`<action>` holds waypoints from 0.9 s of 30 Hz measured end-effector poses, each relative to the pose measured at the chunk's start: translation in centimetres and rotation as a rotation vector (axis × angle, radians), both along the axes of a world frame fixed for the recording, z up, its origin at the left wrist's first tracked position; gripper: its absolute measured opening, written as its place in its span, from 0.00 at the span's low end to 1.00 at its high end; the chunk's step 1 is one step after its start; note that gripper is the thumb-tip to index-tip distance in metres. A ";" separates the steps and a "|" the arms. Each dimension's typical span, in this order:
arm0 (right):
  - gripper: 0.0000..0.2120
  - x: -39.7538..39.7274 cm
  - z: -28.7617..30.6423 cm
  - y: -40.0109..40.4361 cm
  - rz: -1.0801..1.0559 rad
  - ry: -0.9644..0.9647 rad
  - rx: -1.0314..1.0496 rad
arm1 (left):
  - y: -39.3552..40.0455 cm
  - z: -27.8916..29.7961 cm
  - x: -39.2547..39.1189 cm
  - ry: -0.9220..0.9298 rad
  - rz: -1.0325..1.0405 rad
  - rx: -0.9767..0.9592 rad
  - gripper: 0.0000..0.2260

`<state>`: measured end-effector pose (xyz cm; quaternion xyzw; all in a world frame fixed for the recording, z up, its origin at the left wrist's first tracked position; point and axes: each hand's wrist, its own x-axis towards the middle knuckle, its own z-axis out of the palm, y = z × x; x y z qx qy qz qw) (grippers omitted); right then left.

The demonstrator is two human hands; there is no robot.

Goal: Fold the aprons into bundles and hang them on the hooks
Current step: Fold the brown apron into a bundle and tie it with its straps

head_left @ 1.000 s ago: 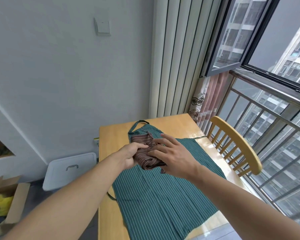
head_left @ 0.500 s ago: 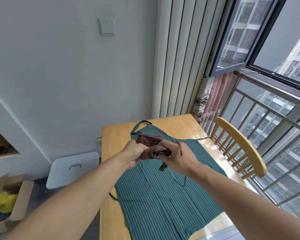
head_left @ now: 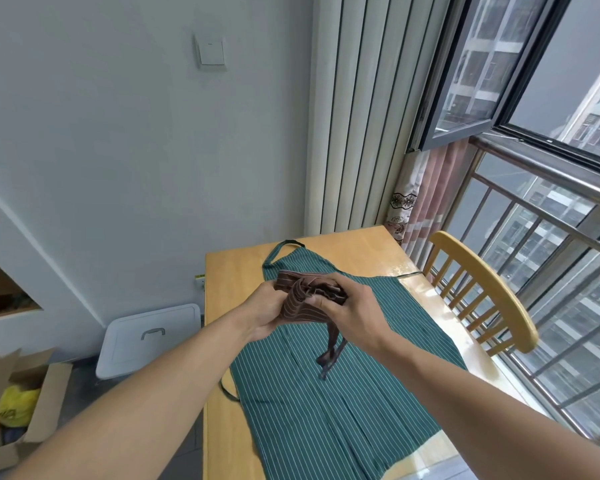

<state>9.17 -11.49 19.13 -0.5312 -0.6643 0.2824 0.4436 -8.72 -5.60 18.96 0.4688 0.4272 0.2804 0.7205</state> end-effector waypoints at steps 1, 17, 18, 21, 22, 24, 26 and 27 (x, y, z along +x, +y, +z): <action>0.17 0.0 -0.2 0.1 -0.011 -0.033 0.003 | -0.1 0.0 0.0 -0.012 -0.011 0.006 0.12; 0.22 0.5 2.7 0.8 -0.157 0.033 -0.265 | -1.9 0.7 0.8 -0.111 0.063 0.112 0.23; 0.27 0.5 2.8 0.7 -0.219 0.084 -0.277 | -1.8 0.7 0.9 -0.117 0.094 0.090 0.23; 0.29 0.4 2.7 0.2 -0.220 0.122 -0.399 | -1.9 0.7 1.2 -0.065 0.127 0.099 0.20; 0.27 0.4 2.5 -0.2 -0.202 0.121 -0.418 | -2.1 0.7 1.3 -0.022 0.129 0.126 0.19; 0.25 0.3 2.2 -0.5 -0.211 0.140 -0.398 | -2.3 0.9 1.6 0.083 0.131 0.190 0.18; 0.24 0.2 2.2 -0.9 -0.222 0.163 -0.360 | -2.6 1.1 1.9 0.121 0.116 0.221 0.18; 0.25 0.2 2.2 -0.9 -0.218 0.167 -0.349 | -2.7 1.1 2.0 0.120 0.110 0.227 0.18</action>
